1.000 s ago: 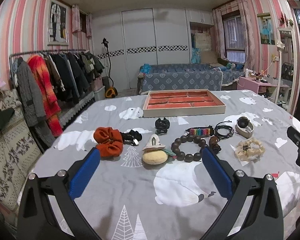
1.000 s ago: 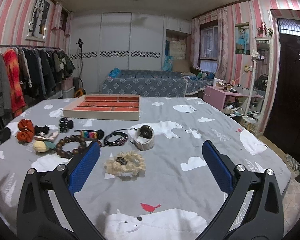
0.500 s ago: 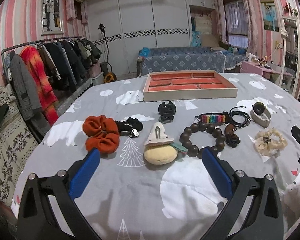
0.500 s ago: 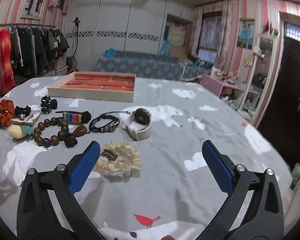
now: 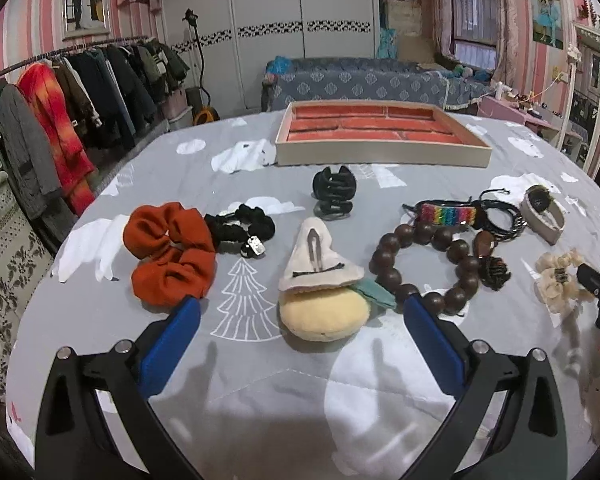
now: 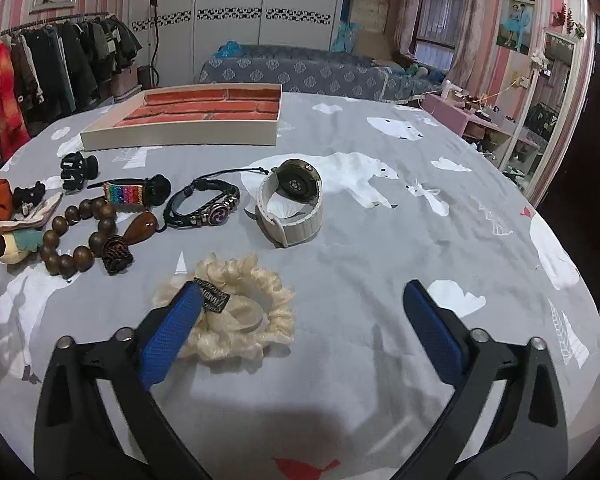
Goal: Organize jewelry
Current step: 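Move the left tool to the cream felt pouch while the right tool grasps the cream lace scrunchie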
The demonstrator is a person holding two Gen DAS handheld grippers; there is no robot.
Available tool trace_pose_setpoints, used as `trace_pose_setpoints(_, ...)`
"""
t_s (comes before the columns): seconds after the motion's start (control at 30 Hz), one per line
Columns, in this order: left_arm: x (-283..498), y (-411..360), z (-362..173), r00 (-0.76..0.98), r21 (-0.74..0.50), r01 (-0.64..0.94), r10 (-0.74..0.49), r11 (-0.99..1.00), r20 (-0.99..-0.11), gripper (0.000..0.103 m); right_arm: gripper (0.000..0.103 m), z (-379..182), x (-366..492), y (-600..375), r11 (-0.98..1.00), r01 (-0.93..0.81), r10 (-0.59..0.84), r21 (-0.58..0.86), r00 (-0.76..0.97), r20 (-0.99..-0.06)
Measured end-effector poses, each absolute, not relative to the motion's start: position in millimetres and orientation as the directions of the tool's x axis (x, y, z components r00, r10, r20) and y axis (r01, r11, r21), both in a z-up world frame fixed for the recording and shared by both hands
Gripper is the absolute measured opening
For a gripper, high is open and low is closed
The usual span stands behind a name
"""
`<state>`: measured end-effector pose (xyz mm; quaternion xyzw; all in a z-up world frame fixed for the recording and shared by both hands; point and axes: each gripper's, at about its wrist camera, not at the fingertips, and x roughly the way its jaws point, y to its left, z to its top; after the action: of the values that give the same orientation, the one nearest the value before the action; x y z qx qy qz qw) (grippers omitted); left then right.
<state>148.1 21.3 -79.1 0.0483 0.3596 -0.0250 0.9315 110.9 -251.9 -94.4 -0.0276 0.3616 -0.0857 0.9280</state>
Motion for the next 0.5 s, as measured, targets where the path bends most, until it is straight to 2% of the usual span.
trace_pose_setpoints(0.13, 159, 25, -85, 0.713, 0.042, 0.081, -0.028, 0.996, -0.701, 0.099, 0.085, -100, 120, -257, 0.982, 0.141, -0.191, -0.130, 0.699, -0.689)
trace_pose_setpoints(0.2, 162, 25, -89, 0.700, 0.027, 0.086, -0.041, 0.996, -0.713, 0.099, 0.077, -106, 125, -258, 0.986, 0.120, -0.163, -0.111, 0.679, -0.716)
trace_pose_setpoints(0.5, 174, 25, -96, 0.680, 0.024, 0.078, -0.035, 0.997, -0.732, 0.098, 0.071, -110, 130, -264, 0.995, 0.090, -0.091, -0.042, 0.665, -0.741)
